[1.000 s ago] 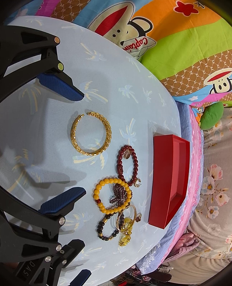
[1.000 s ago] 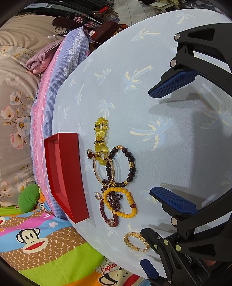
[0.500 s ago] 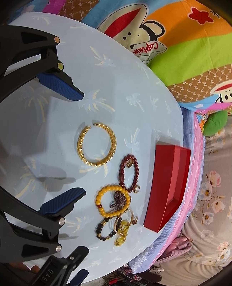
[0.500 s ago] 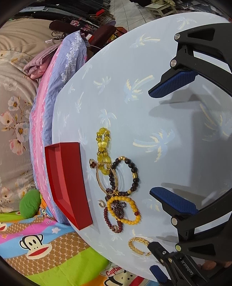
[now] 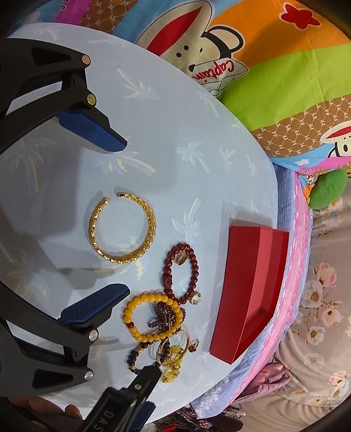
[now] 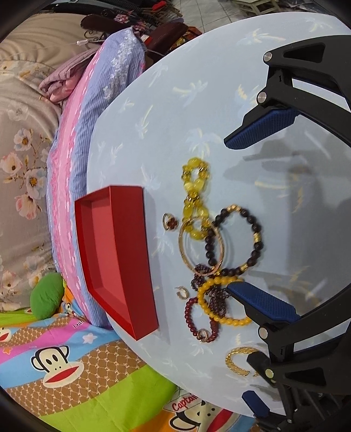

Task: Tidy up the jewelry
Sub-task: 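Grasp the gold twisted bangle with the left tool while the right tool grasps the thin rose-gold bangle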

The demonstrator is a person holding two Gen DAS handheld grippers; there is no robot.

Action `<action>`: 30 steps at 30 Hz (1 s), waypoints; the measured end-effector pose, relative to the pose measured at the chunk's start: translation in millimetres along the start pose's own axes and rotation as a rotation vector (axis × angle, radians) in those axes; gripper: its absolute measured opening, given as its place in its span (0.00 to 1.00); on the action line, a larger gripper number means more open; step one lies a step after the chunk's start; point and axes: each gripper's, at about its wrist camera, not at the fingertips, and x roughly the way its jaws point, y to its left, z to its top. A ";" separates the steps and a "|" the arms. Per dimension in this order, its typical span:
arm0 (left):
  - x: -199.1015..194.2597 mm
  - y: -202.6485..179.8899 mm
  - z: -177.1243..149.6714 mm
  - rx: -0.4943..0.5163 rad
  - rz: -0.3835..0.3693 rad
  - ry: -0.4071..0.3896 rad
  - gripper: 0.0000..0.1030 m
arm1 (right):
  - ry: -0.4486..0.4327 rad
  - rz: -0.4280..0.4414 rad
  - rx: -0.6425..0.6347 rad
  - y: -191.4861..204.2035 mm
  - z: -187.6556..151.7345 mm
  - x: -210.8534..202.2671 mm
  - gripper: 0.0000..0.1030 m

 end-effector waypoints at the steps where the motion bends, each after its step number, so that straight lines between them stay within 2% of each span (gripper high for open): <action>1: 1.1 -0.2 0.8 0.003 0.000 0.001 0.91 | 0.006 0.005 -0.002 1.9 1.8 3.2 0.87; 11: 9.6 -0.5 7.5 0.018 -0.012 0.012 0.91 | 0.063 0.052 0.015 14.9 19.3 33.4 0.69; 19: 17.7 0.7 8.2 0.017 -0.030 0.031 0.91 | 0.066 0.042 0.000 22.3 23.7 44.9 0.68; 21: 19.3 1.1 8.6 0.015 -0.033 0.036 0.91 | 0.069 0.033 -0.007 22.4 24.2 46.4 0.66; 23: 20.0 3.1 9.0 0.007 -0.036 0.036 0.91 | 0.069 0.029 -0.001 20.2 24.2 46.0 0.59; 30: 22.2 7.6 9.5 -0.019 -0.043 0.041 0.91 | 0.081 0.006 -0.019 24.9 25.1 47.7 0.62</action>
